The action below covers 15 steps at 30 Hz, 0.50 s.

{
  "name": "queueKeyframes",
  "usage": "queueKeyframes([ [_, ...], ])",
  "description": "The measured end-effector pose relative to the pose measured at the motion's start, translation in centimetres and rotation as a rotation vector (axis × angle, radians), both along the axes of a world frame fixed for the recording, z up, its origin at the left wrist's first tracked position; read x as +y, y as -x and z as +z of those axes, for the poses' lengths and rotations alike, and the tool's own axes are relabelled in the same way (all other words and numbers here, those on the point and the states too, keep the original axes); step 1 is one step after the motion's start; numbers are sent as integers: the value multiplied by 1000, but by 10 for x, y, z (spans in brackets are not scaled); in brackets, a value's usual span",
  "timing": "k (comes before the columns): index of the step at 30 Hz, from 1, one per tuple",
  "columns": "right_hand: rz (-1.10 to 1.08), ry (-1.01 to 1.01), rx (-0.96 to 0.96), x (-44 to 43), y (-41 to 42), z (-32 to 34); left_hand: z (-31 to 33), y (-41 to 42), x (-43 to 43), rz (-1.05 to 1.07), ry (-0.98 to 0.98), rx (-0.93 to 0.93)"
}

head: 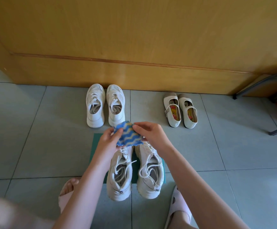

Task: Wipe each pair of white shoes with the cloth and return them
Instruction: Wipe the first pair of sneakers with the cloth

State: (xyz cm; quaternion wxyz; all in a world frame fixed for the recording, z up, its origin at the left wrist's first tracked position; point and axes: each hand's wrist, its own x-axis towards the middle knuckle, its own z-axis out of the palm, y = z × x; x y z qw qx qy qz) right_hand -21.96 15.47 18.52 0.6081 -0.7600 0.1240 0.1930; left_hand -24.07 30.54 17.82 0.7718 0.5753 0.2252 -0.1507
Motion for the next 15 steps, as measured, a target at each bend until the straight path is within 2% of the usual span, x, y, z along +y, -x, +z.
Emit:
queueKeyframes([
  [4, -88, -181, 75, -3, 3, -3, -5, 1, -4, 23, -26, 2],
  [7, -178, -306, 114, -6, 2, 1, -16, 0, -3, 80, -195, -48],
  [9, -228, -368, 129, -8, 2, 1, -18, 1, -4, 146, -242, -82],
  [11, -254, -372, 131, -8, 1, 0, -14, 1, -8, 167, -143, -81],
  [15, -248, -287, 94, -4, 6, -6, -8, 0, -20, 76, 14, 15],
])
